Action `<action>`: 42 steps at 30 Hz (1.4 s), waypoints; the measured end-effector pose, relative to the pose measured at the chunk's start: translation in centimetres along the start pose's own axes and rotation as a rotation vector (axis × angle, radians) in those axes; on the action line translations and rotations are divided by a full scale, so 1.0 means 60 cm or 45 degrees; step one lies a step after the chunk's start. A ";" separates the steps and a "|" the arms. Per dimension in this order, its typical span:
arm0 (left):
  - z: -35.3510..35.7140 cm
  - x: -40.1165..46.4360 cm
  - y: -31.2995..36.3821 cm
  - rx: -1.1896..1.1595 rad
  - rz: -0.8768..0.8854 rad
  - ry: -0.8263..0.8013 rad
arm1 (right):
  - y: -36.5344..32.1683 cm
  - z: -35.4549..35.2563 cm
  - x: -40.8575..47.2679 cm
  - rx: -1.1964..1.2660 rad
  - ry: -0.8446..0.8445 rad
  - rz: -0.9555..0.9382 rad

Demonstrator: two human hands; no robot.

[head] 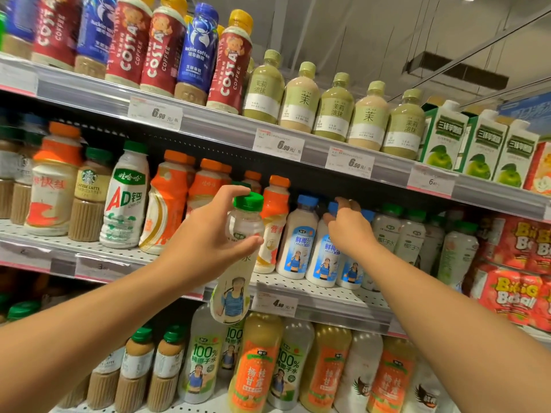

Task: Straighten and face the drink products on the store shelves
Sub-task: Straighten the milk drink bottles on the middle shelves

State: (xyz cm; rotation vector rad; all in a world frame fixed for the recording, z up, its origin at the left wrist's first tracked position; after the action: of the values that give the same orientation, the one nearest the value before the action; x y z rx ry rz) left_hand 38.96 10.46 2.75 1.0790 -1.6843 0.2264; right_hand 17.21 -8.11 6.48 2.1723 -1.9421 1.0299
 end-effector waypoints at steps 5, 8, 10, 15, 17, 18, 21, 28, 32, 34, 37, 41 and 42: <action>0.016 0.004 -0.009 -0.117 -0.090 0.031 | -0.030 -0.004 -0.157 0.283 0.008 -0.358; 0.052 0.005 0.003 -0.175 -0.127 0.012 | -0.034 0.047 -0.279 0.463 -0.394 -0.375; 0.086 0.006 0.020 -0.171 -0.135 0.003 | -0.017 0.070 -0.321 0.555 -0.525 -0.257; 0.178 0.000 0.072 -0.189 -0.176 -0.051 | 0.070 0.072 -0.341 0.565 -0.378 0.028; 0.213 -0.007 0.099 -0.217 -0.180 -0.080 | 0.109 0.065 -0.346 0.489 -0.289 0.120; 0.229 -0.010 0.113 -0.225 -0.179 -0.096 | 0.130 0.059 -0.347 0.422 -0.243 0.149; 0.276 -0.011 0.151 -0.234 -0.172 -0.131 | 0.192 0.035 -0.336 0.340 -0.148 0.190; 0.372 0.012 0.183 -0.118 -0.041 -0.412 | 0.340 -0.051 -0.250 0.469 0.076 0.155; 0.431 -0.028 0.111 0.722 -0.038 -0.766 | 0.427 -0.102 -0.174 0.566 0.202 0.156; 0.449 -0.042 0.092 0.987 -0.008 -0.778 | 0.460 -0.115 -0.139 0.601 0.219 0.148; 0.464 -0.029 0.097 1.156 0.005 -0.673 | 0.493 -0.121 -0.090 0.648 0.211 0.128; 0.470 0.001 0.109 1.292 -0.079 -0.739 | 0.508 -0.118 -0.036 0.711 0.204 0.110; 0.471 0.005 0.112 1.326 -0.100 -0.762 | 0.509 -0.113 -0.027 0.727 0.192 0.100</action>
State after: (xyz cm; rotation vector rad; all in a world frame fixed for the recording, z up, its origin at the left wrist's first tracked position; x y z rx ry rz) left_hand 15.00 -3.34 -6.24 2.1298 -2.0740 0.8591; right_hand -13.22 -10.03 -0.76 2.1764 -1.8379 1.8950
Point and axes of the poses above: each hand's wrist, its own x-axis towards the middle knuckle, its own z-axis out of the palm, y = z × x, the point moved 7 cm from there along x, towards the middle knuckle, and after that the axes turned 8 degrees about z, right-handed, at the moved point
